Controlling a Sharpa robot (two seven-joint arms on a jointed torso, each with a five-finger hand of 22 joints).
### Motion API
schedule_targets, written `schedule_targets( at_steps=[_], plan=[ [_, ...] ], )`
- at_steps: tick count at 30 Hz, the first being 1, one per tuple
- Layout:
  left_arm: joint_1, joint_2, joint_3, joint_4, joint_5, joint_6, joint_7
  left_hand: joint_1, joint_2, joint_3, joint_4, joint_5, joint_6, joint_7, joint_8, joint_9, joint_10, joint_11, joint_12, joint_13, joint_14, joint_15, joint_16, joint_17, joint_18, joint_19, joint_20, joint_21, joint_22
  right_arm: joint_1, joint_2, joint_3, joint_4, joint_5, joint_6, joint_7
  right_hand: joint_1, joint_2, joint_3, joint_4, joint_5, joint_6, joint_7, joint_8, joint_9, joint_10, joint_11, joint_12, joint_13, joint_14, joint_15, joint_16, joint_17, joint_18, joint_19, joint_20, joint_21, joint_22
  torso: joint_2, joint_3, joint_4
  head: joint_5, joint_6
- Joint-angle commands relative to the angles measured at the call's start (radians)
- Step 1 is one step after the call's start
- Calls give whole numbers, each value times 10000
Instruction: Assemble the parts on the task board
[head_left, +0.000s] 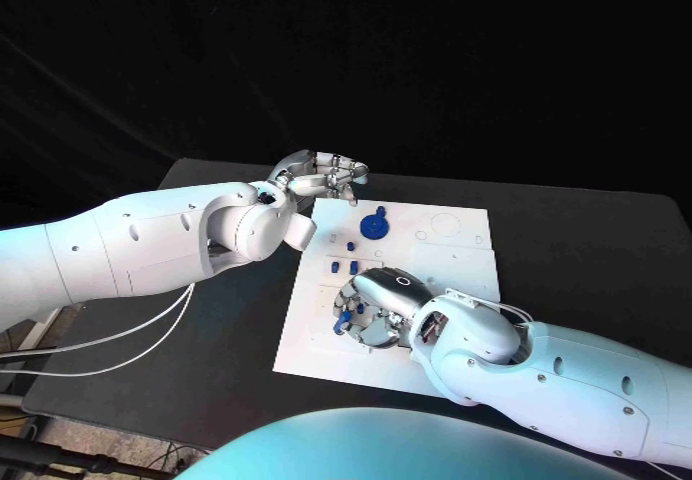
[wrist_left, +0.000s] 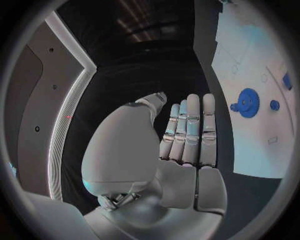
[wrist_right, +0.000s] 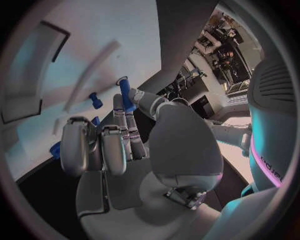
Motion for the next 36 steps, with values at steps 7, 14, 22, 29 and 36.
schedule_targets(
  at_steps=[7, 14, 22, 29, 36],
  plan=[
    [10, 5, 8, 9, -42, 176, 29, -143, -14, 60, 1, -70, -25, 23, 69, 9, 0, 58, -63, -20, -29, 41, -47, -6, 97, -24, 76, -72, -16, -25, 8, -11, -79, -397, 509, -95, -84, 0, 50, -4, 84, 64, 14, 65, 22, 22, 6, 27, 10, 464, -45, -54, -28, -95, 132, -33, 32, 1946, 5, -2, -3, -5, 2],
    [10, -5, 7, 5, -43, 174, 24, -143, -14, 60, 1, -70, -25, 23, 69, 9, 0, 58, -63, -20, -29, 41, -47, -6, 97, -24, 76, -72, -16, -27, 32, -14, -107, -894, 533, -324, -83, -40, 56, -41, 114, 31, 21, 56, 32, 11, 10, 1, 12, 465, -42, -55, -27, -93, 128, -31, 21, 1943, 2, -2, -2, -18, 2],
    [10, -5, 7, 6, -44, 169, 19, -143, -14, 60, 1, -70, -25, 23, 69, 9, 0, 58, -63, -20, -29, 41, -47, -6, 97, -24, 76, -72, -16, -31, 208, -39, -151, -1050, 813, -224, -541, -593, -146, -78, 682, -489, 217, -228, -22, -311, 204, -308, -13, 444, 114, -103, -126, -62, 34, 77, -174, 1886, 5, -2, 12, -30, 2],
    [10, -6, 7, 4, -45, 191, -5, -159, -15, 63, -4, -69, -31, 24, 70, 10, -2, 59, -63, -24, -34, 43, -47, -4, 97, -27, 78, -77, -22, -49, 288, -66, -202, -1030, 797, -121, -815, -823, -413, -22, 718, -730, 313, -361, -54, -560, 305, -399, -16, 442, 200, -95, -122, -3, -89, 163, -474, 1803, -5, 2, -4, -32, 2],
    [10, -7, 7, 1, -51, 206, -17, -159, -15, 63, -4, -69, -31, 24, 70, 10, -2, 59, -63, -24, -34, 43, -47, -4, 97, -27, 78, -77, -22, -56, 241, -72, -220, -1013, 406, -94, -769, -780, -741, -69, 714, -1037, 377, -510, -95, -1303, 419, -439, -93, 345, 306, -203, -366, 126, -377, 270, -1150, 1622, -9, 1, -8, -75, 2]
  ],
)
